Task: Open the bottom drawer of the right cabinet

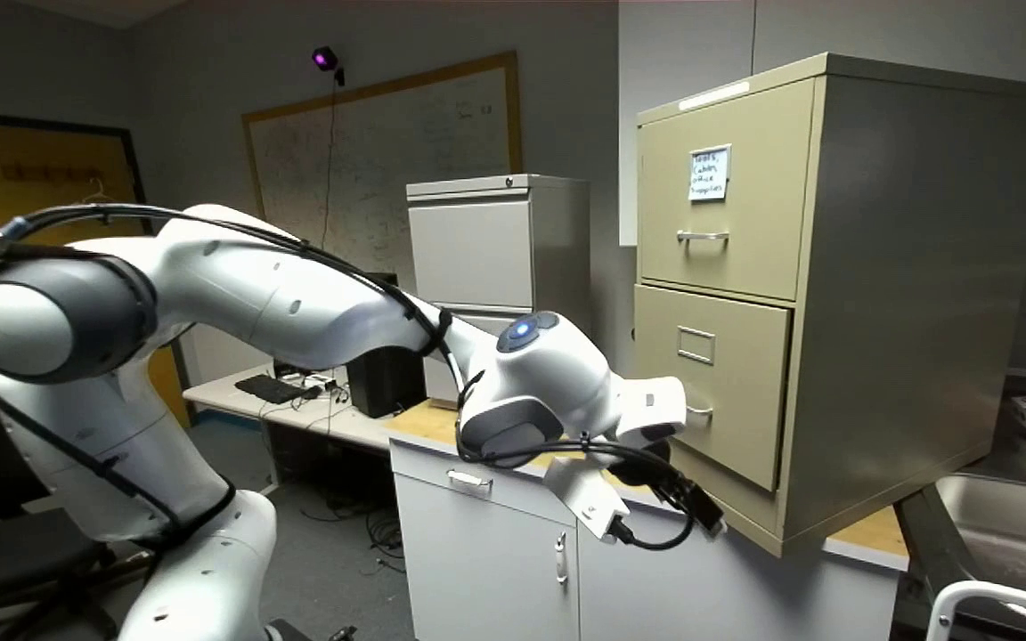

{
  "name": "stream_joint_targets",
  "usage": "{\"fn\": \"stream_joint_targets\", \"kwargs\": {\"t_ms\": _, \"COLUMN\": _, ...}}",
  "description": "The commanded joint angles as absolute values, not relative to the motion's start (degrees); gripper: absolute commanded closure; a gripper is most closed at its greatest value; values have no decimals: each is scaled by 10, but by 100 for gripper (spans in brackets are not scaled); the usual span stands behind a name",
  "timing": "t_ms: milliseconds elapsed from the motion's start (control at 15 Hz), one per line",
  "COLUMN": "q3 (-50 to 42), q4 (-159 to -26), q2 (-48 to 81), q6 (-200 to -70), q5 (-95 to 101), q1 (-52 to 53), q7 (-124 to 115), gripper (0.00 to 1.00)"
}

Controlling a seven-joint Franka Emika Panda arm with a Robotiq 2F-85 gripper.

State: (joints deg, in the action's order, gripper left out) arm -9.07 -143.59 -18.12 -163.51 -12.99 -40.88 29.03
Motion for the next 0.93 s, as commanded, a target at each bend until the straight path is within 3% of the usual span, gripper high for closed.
{"fn": "stream_joint_targets", "kwargs": {"t_ms": 0, "q3": -143, "q4": -1426, "q2": -255, "q6": -1546, "q5": -18, "q1": -359, "q7": 259, "gripper": 0}}
{"fn": "stream_joint_targets", "kwargs": {"t_ms": 67, "q3": -148, "q4": -1418, "q2": -263, "q6": -1528, "q5": 6, "q1": -349, "q7": 247, "gripper": 25}}
{"fn": "stream_joint_targets", "kwargs": {"t_ms": 200, "q3": -161, "q4": -1398, "q2": -275, "q6": -1492, "q5": 40, "q1": -326, "q7": 238, "gripper": 32}}
{"fn": "stream_joint_targets", "kwargs": {"t_ms": 733, "q3": -279, "q4": -1289, "q2": -216, "q6": -1456, "q5": -58, "q1": -149, "q7": 277, "gripper": 95}}
{"fn": "stream_joint_targets", "kwargs": {"t_ms": 867, "q3": -311, "q4": -1263, "q2": -194, "q6": -1451, "q5": -109, "q1": -111, "q7": 294, "gripper": 100}}
